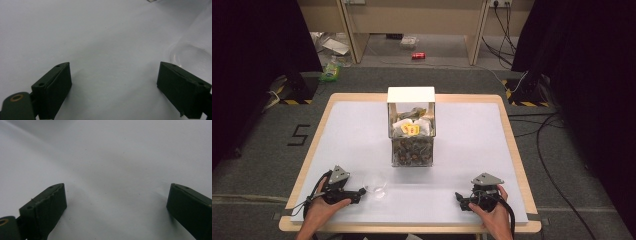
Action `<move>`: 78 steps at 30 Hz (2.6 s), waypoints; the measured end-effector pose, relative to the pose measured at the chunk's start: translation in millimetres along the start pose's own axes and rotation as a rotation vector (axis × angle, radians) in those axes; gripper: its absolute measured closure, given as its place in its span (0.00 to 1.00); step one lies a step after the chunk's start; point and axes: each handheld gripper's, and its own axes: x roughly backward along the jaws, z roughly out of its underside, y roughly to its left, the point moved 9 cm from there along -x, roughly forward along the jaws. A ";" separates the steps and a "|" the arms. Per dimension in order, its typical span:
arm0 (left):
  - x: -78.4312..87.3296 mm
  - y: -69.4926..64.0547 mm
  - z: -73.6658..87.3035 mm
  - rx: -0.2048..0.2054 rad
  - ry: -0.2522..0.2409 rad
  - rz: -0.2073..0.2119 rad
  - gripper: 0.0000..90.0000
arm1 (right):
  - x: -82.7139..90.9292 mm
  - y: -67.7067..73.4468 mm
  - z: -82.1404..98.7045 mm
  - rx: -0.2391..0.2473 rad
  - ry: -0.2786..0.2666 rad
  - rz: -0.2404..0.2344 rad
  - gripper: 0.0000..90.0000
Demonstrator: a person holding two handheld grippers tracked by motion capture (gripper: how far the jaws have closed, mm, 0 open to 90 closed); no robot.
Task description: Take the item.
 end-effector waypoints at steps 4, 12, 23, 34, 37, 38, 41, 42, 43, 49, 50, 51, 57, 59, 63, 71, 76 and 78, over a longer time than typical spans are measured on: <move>-0.2 0.1 -0.5 0.000 -0.005 0.007 0.13 | 0.3 -0.2 0.4 0.000 -0.001 0.002 0.04; 5.9 5.9 -0.9 0.009 -0.016 0.015 0.19 | 0.3 -0.2 0.4 0.000 -0.002 0.002 0.04; 26.8 11.1 -15.9 0.012 -0.078 0.038 0.19 | 0.5 0.1 0.6 -0.002 -0.006 0.003 0.04; 42.3 2.8 -29.4 0.006 -0.121 0.082 0.19 | 0.4 0.1 0.7 -0.003 -0.007 0.003 0.04; 48.7 -0.6 -35.8 0.005 -0.145 0.097 0.19 | 0.3 0.1 0.7 -0.002 -0.007 0.004 0.04; 51.0 -1.2 -37.7 0.003 -0.150 0.100 0.19 | 0.3 0.2 0.7 -0.003 -0.007 0.004 0.04; 57.6 -1.7 -43.9 0.008 -0.173 0.106 0.19 | 0.3 0.0 0.7 -0.002 -0.007 0.004 0.04; 60.1 -2.2 -46.2 0.011 -0.181 0.111 0.19 | 0.3 0.1 0.7 -0.002 -0.007 0.004 0.04; 62.9 -3.2 -48.9 0.012 -0.192 0.121 0.19 | 0.2 0.1 0.7 -0.002 -0.007 0.004 0.04; 71.6 -5.7 -65.4 0.019 -0.239 0.137 0.22 | 0.2 0.1 0.7 -0.002 -0.008 0.004 0.04; 73.1 -7.0 -68.3 0.018 -0.247 0.144 0.22 | 0.2 0.1 0.7 -0.003 -0.008 0.004 0.04; 74.3 -8.7 -70.9 0.015 -0.252 0.152 0.23 | 0.2 0.0 0.7 -0.002 -0.008 0.004 0.04; 82.4 -16.8 -88.1 -0.007 -0.285 0.177 0.25 | 0.2 -0.1 0.7 -0.001 -0.008 0.005 0.04; 85.5 -19.7 -95.1 -0.015 -0.295 0.188 0.26 | 0.2 -0.2 0.7 -0.001 -0.008 0.005 0.04; 90.1 -25.5 -108.9 -0.041 -0.302 0.203 0.27 | 0.1 0.0 0.7 -0.002 -0.008 0.003 0.04; 93.3 -43.0 -135.9 -0.088 -0.307 0.241 0.30 | 0.1 -0.2 0.7 -0.001 -0.008 0.004 0.04; 92.5 -49.3 -148.2 -0.099 -0.314 0.257 0.31 | 0.1 0.0 0.7 -0.001 -0.008 0.003 0.04; 92.7 -51.4 -153.5 -0.099 -0.317 0.264 0.32 | 0.1 -0.1 0.7 -0.001 -0.009 0.004 0.04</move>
